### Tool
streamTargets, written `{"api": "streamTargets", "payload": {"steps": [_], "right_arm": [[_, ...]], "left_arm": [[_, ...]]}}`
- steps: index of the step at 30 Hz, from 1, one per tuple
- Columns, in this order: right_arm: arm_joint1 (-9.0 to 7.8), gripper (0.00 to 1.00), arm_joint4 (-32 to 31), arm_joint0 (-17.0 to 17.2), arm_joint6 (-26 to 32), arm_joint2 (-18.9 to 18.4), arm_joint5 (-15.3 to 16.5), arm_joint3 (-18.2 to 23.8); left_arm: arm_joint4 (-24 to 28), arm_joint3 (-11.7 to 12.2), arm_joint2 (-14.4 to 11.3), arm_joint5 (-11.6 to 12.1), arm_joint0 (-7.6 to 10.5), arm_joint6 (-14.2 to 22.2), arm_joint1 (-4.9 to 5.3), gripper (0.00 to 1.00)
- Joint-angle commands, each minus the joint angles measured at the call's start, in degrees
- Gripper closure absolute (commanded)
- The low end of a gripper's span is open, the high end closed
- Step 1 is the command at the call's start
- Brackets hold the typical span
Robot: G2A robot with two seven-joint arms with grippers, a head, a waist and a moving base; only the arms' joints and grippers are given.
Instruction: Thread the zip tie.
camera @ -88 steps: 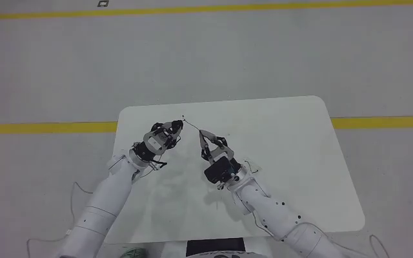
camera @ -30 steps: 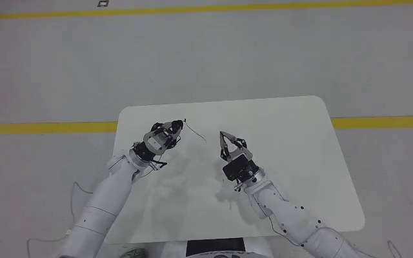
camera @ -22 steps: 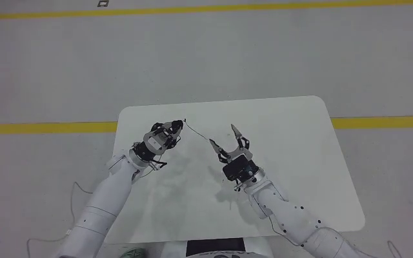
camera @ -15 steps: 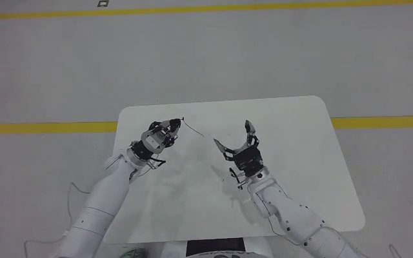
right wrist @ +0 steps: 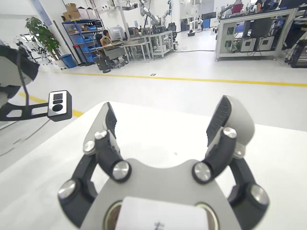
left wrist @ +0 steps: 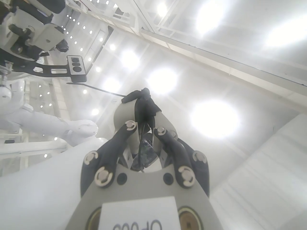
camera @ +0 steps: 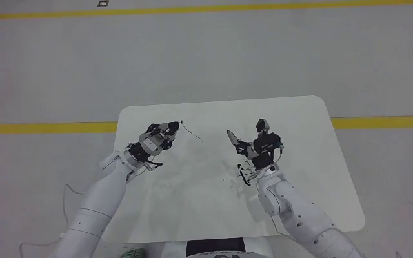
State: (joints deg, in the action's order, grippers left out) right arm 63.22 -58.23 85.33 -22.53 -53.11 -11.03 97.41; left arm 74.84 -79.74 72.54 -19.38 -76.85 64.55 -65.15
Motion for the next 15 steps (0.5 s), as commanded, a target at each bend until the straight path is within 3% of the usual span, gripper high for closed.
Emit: {"api": "streamTargets", "payload": {"steps": [1, 6, 15], "right_arm": [[0.31, 0.0, 5.93, 0.16, 0.81, -1.18, -0.38, 0.11], [0.78, 0.0, 11.24, 0.95, 2.11, -3.86, -0.48, 1.15], [0.97, 0.0, 11.75, 1.41, 2.26, -4.58, -0.66, 1.77]], "left_arm": [[-0.69, -1.03, 0.06, -0.1, 0.12, 0.24, 0.13, 1.0], [-1.0, -1.73, 0.09, -0.1, 0.6, 1.1, 0.6, 1.0], [-1.05, -1.6, -0.17, -0.1, 1.0, 1.38, 0.87, 1.0]]}}
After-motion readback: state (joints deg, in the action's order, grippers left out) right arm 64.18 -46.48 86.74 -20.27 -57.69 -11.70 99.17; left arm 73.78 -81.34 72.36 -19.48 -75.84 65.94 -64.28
